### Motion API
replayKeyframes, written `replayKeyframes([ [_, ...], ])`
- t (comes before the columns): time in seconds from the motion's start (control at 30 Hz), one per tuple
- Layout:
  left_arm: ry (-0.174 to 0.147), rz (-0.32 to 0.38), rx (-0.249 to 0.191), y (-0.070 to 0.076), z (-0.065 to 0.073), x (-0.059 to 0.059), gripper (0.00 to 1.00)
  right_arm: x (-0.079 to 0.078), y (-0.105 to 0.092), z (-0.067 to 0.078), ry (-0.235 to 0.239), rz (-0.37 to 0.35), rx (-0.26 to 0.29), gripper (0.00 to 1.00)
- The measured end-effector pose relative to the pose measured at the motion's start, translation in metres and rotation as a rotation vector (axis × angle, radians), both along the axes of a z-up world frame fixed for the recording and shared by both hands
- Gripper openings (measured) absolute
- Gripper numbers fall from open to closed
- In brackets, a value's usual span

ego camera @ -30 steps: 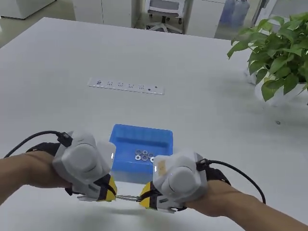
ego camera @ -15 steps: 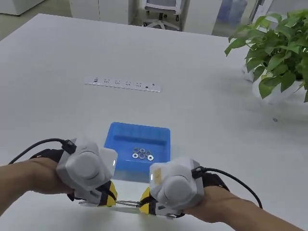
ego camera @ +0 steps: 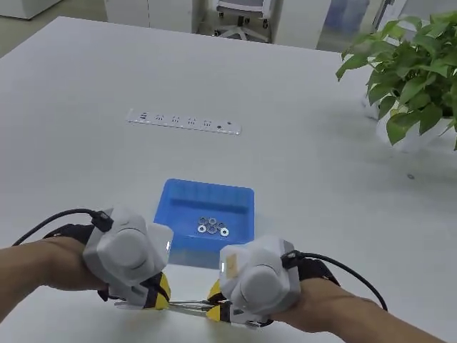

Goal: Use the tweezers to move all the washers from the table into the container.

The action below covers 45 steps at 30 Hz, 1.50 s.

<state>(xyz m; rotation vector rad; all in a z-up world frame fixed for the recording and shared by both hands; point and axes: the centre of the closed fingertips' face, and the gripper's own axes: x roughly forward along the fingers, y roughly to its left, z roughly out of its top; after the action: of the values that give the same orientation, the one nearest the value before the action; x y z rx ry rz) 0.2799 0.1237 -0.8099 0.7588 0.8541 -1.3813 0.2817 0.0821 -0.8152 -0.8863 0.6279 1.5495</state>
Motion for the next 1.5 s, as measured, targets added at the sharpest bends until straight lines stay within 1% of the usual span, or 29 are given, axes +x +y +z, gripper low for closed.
replayKeyframes([
  [0.1,0.004,0.004,-0.002,0.001,0.000,0.000,0.05,0.000,0.000,-0.001,0.007,-0.004,0.001,0.10],
  [0.43,0.008,0.002,0.008,0.003,-0.003,0.000,0.06,0.001,0.004,-0.001,0.008,0.009,0.007,0.12],
  [0.67,0.007,-0.001,0.012,0.004,-0.004,0.000,0.06,0.001,0.004,0.000,0.005,0.011,0.007,0.15],
  [0.73,0.005,-0.001,0.014,0.004,-0.004,0.000,0.07,0.001,0.003,0.000,0.002,0.013,0.009,0.18],
  [0.83,0.001,0.001,0.015,0.005,-0.003,0.000,0.09,0.001,0.003,0.001,-0.006,0.018,0.011,0.19],
  [0.87,-0.002,0.003,0.013,0.005,-0.003,0.001,0.09,0.002,0.004,0.003,-0.001,0.011,0.021,0.20],
  [0.97,-0.011,0.013,0.004,0.005,0.000,0.004,0.12,0.003,0.004,0.006,-0.007,0.006,0.024,0.22],
  [1.1,-0.025,0.028,-0.011,0.006,0.005,0.007,0.16,0.005,0.002,0.013,-0.017,0.002,0.039,0.25],
  [1.17,-0.029,0.040,-0.023,0.008,0.010,0.008,0.18,0.006,-0.001,0.015,-0.020,-0.003,0.047,0.28],
  [1.27,-0.034,0.065,-0.044,0.010,0.016,0.009,0.22,0.012,-0.011,0.020,-0.030,-0.042,0.062,0.31],
  [1.33,-0.036,0.095,-0.071,0.011,0.022,0.011,0.25,0.016,-0.018,0.024,-0.029,-0.073,0.076,0.32],
  [1.43,-0.038,0.151,-0.131,0.012,0.032,0.013,0.28,0.021,-0.028,0.029,-0.027,-0.114,0.093,0.38],
  [1.5,-0.037,0.174,-0.150,0.014,0.036,0.013,0.32,0.025,-0.034,0.032,-0.023,-0.147,0.108,0.41],
])
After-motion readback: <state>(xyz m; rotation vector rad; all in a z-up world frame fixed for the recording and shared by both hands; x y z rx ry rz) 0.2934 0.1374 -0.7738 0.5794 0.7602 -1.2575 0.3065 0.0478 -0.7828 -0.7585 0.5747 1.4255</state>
